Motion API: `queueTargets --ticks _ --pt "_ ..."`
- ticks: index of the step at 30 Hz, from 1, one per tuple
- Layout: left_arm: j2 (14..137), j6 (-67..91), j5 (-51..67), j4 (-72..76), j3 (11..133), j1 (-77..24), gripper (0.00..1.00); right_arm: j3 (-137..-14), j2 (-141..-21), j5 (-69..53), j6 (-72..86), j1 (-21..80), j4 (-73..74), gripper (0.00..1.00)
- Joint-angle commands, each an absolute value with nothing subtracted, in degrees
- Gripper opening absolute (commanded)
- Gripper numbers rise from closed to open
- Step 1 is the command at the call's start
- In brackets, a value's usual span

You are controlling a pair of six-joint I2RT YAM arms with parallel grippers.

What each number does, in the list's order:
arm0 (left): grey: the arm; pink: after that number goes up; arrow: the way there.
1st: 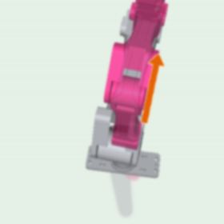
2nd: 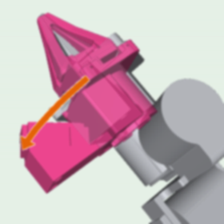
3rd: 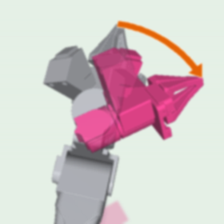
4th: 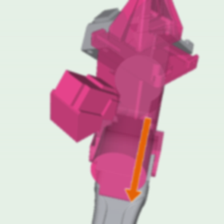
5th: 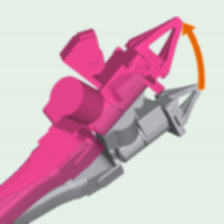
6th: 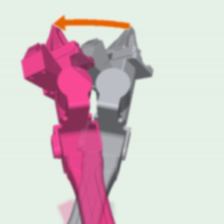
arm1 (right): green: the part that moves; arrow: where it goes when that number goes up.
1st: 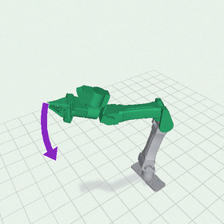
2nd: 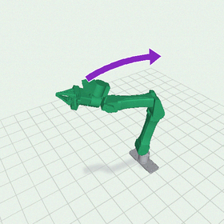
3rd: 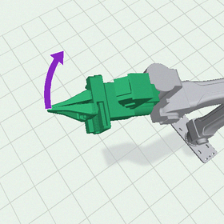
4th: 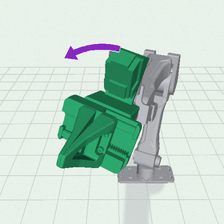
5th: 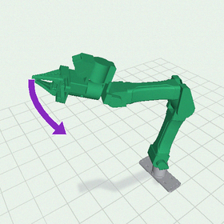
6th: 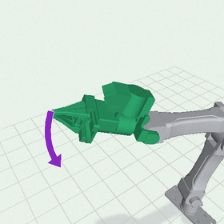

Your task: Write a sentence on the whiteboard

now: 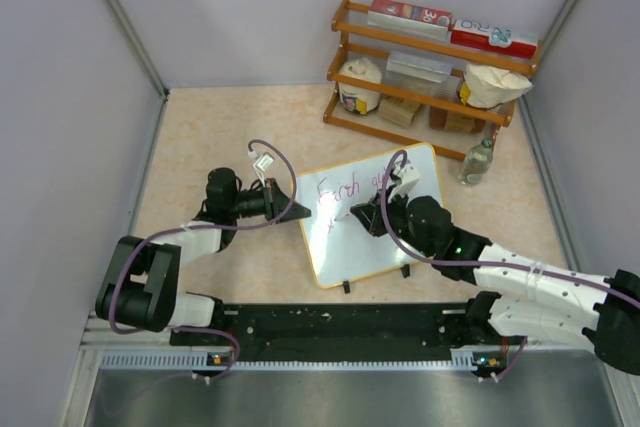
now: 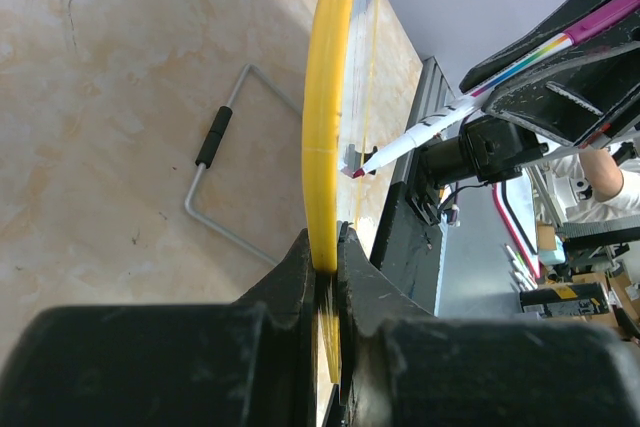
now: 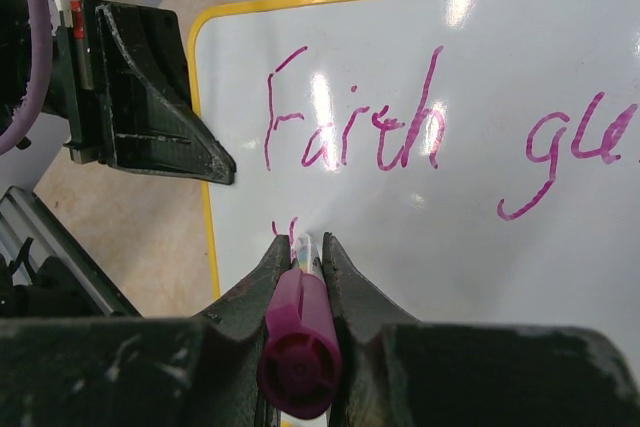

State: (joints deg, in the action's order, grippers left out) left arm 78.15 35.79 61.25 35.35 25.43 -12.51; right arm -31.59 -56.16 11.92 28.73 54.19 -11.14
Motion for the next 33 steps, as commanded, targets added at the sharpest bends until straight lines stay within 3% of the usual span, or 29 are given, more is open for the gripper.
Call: queueTargets --ticks 1,33 --pt "78.5 30.7 60.4 35.2 26.1 -13.7 0.00 -32.2 -56.9 11.3 28.9 53.7 -12.9 0.00" --pt "78.4 30.6 60.3 35.2 26.2 -13.6 0.00 -30.6 -54.3 17.0 29.3 53.0 -10.5 0.00"
